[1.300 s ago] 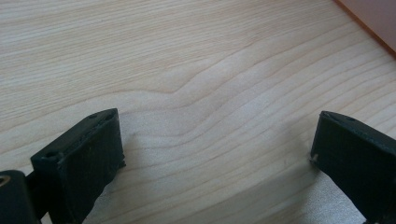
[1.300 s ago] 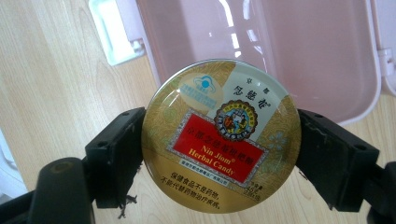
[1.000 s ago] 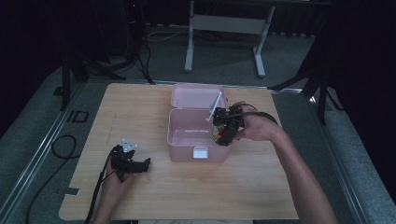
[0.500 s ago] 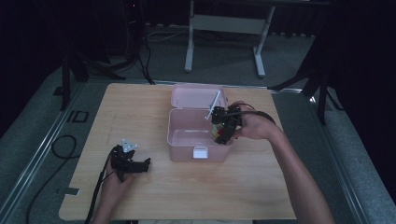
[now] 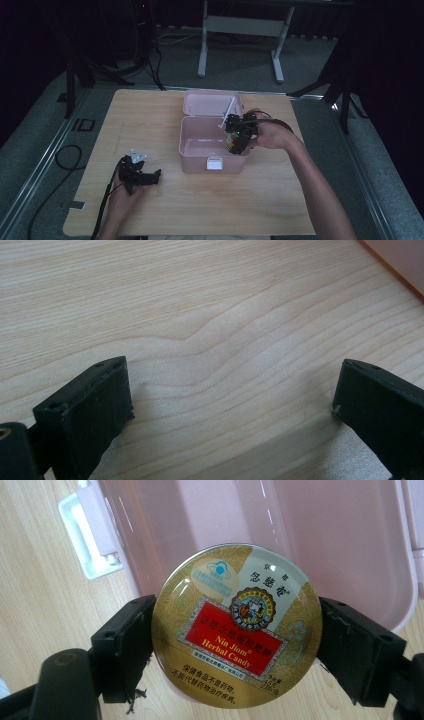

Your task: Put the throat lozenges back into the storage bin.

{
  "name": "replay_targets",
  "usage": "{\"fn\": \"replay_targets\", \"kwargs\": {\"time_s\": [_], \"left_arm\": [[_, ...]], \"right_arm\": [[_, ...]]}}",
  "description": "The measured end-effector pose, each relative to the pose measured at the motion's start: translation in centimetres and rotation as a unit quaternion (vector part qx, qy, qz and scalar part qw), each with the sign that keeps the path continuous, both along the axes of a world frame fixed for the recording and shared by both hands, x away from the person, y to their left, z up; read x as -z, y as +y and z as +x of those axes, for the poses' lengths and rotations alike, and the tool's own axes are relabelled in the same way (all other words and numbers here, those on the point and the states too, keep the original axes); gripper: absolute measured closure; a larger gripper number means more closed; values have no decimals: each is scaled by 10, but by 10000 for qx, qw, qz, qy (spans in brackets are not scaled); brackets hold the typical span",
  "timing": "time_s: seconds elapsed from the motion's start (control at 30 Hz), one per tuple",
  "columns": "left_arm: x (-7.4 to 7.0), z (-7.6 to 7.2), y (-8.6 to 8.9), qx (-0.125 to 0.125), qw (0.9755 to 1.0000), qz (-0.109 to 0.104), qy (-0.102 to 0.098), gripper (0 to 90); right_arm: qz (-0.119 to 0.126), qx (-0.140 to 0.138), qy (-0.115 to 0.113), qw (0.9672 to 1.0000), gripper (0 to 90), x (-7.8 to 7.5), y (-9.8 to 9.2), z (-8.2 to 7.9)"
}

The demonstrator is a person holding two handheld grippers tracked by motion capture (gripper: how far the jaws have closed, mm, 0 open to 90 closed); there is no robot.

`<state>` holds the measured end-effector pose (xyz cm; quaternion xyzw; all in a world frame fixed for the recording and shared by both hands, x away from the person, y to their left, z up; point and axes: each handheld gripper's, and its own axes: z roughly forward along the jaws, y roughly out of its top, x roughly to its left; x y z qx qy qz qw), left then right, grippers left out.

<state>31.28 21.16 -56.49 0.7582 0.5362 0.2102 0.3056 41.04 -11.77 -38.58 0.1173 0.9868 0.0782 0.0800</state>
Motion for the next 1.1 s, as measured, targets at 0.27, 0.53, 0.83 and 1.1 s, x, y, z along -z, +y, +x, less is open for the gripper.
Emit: {"fn": "replay_targets", "kwargs": {"time_s": [0.27,0.53,0.83,1.1], "left_arm": [[0,0,0,-1,10000,0,-3,25],[0,0,0,-1,10000,4,2,25],[0,0,0,-1,10000,3,0,25],[0,0,0,-4,10000,2,0,25]], "right_arm": [[192,17,-92,9998,143,-4,-1,1],[260,90,-264,9993,143,-12,-9,-1],[337,154,-388,9986,146,-20,-27,-15],[517,276,-450,9973,146,-15,-45,-30]]}}
